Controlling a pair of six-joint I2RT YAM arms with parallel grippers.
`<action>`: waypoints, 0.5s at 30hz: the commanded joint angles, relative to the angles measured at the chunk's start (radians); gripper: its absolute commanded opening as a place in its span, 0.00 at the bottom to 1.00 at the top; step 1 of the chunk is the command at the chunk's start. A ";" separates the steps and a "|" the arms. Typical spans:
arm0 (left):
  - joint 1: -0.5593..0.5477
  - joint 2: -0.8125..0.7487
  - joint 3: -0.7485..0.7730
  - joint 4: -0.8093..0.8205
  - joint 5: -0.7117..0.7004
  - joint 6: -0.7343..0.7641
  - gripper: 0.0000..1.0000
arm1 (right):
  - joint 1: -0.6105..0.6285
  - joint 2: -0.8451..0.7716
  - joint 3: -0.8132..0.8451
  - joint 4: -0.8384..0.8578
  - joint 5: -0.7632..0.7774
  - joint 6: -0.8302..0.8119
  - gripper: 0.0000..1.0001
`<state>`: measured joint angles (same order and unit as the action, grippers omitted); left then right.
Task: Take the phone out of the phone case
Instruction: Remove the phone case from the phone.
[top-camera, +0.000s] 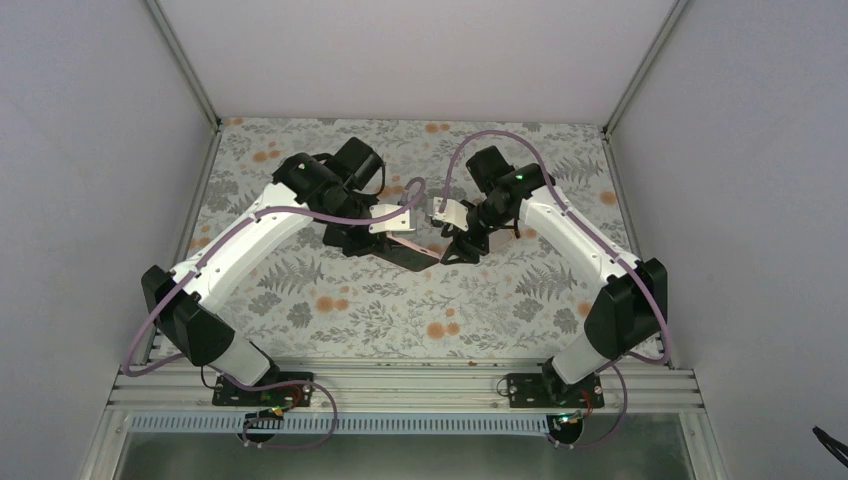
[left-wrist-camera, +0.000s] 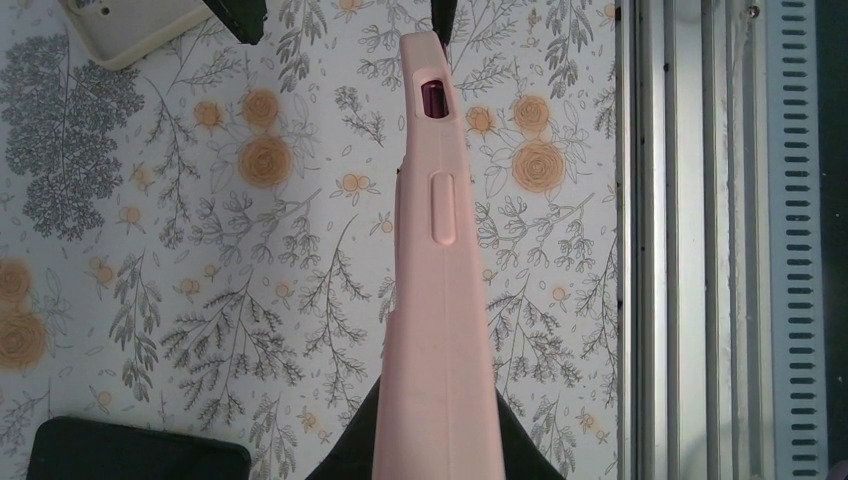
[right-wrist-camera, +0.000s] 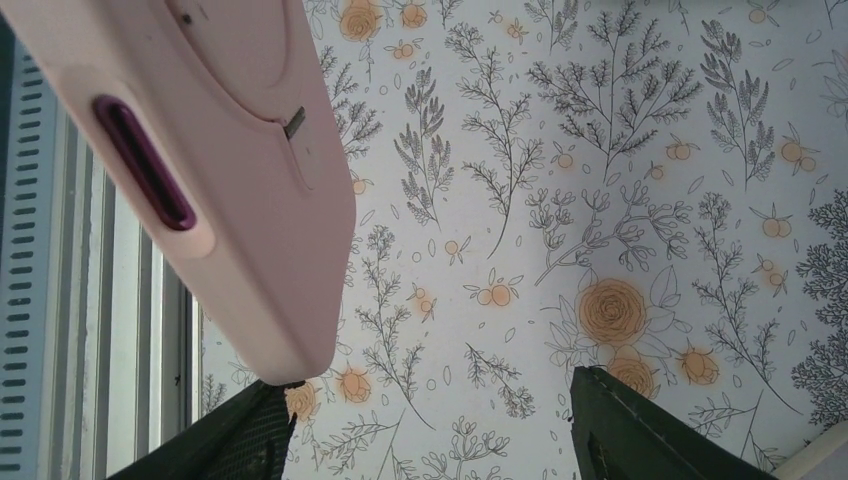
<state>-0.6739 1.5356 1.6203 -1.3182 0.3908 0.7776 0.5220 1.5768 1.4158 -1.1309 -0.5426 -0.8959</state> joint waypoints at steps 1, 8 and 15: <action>0.005 0.010 0.021 0.034 0.028 0.008 0.02 | 0.000 -0.012 0.026 -0.013 -0.040 -0.001 0.69; 0.005 0.017 0.032 0.027 0.049 0.014 0.02 | 0.000 -0.019 0.018 0.008 -0.033 0.008 0.68; 0.005 0.018 0.054 0.006 0.120 0.026 0.02 | 0.000 -0.005 0.008 0.070 -0.004 0.039 0.67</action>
<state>-0.6712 1.5532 1.6211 -1.3178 0.3992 0.7780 0.5220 1.5768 1.4170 -1.1255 -0.5449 -0.8883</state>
